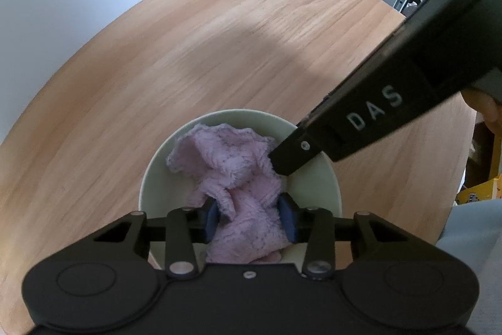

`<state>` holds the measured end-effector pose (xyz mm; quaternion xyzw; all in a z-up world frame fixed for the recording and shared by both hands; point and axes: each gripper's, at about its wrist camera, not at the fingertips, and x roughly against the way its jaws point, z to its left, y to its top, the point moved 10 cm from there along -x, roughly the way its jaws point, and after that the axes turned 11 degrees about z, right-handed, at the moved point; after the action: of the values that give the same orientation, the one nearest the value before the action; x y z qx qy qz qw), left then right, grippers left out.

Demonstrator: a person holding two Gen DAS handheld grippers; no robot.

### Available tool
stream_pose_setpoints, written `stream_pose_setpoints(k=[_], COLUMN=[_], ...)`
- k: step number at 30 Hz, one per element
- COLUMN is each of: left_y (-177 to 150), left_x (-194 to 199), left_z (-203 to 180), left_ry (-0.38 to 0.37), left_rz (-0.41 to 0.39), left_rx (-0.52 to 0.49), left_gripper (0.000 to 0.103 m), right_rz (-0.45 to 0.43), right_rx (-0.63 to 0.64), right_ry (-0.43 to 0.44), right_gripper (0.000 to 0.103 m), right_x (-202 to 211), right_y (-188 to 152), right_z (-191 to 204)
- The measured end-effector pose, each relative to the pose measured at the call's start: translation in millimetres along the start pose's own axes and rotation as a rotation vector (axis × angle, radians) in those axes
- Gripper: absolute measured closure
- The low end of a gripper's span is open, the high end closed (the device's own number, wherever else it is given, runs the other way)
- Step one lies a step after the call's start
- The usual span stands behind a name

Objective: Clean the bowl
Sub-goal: 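Rub the pink cloth around the bowl's inner wall with the left gripper, then lift the cloth toward the bowl rim with the left gripper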

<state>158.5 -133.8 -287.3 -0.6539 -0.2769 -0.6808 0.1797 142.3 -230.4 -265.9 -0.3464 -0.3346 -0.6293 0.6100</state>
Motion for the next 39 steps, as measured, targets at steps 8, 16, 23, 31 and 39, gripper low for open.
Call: stream_pose_setpoints(k=[8, 16, 23, 31, 39], left_y=[-1, -2, -2, 4, 9], left_x=[1, 8, 35, 62, 50], left_z=[1, 4, 24, 37, 30], left_ry=[0.025, 0.016, -0.028, 0.015, 0.075], left_rz=[-0.009, 0.001, -0.007, -0.058, -0.042], left_rx=[-0.020, 0.003, 0.066, 0.089, 0.044], left_gripper=[0.082, 0.088, 0.088, 0.088, 0.088], right_rz=[-0.016, -0.027, -0.041, -0.038, -0.028], right_rx=[-0.029, -0.055, -0.055, -0.062, -0.061], right_ry=[-0.013, -0.005, -0.029, -0.030, -0.026], right_gripper=[0.090, 0.090, 0.090, 0.090, 0.090], right_x=[-5, -6, -6, -8, -9], right_y=[0, -2, 0, 0, -1], right_z=[0, -3, -2, -3, -3])
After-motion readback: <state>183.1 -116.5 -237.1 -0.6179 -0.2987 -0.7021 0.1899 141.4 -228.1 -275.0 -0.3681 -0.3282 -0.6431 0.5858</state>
